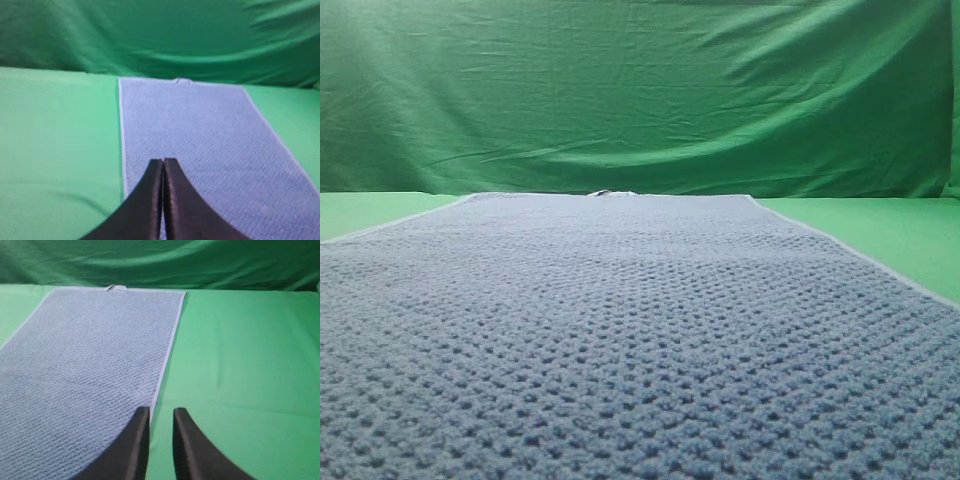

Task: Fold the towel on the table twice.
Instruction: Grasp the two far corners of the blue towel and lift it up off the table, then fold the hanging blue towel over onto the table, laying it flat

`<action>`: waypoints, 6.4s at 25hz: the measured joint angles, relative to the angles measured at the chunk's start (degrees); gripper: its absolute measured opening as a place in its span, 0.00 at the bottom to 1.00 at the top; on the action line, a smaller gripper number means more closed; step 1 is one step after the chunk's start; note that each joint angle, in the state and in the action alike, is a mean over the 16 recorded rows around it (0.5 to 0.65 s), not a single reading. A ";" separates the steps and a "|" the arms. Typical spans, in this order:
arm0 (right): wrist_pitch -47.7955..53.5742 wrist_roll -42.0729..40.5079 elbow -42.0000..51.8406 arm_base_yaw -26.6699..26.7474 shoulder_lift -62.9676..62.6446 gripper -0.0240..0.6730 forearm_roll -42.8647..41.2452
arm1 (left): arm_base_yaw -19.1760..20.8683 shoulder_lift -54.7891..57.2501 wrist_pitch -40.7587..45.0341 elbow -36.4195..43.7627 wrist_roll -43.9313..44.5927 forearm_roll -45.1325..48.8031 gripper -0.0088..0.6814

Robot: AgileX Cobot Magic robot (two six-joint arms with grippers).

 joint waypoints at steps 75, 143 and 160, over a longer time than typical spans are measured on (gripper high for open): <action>10.30 24.16 -48.43 19.09 80.98 0.94 -25.77 | -6.80 89.82 14.68 -47.06 1.33 13.00 0.93; 14.78 28.73 -60.39 13.93 62.51 0.03 -31.70 | -13.53 81.65 27.63 -79.87 -12.75 14.65 0.01; 10.39 31.96 -33.84 18.94 41.21 0.03 -28.76 | -13.94 44.77 6.40 -25.85 -13.64 8.10 0.01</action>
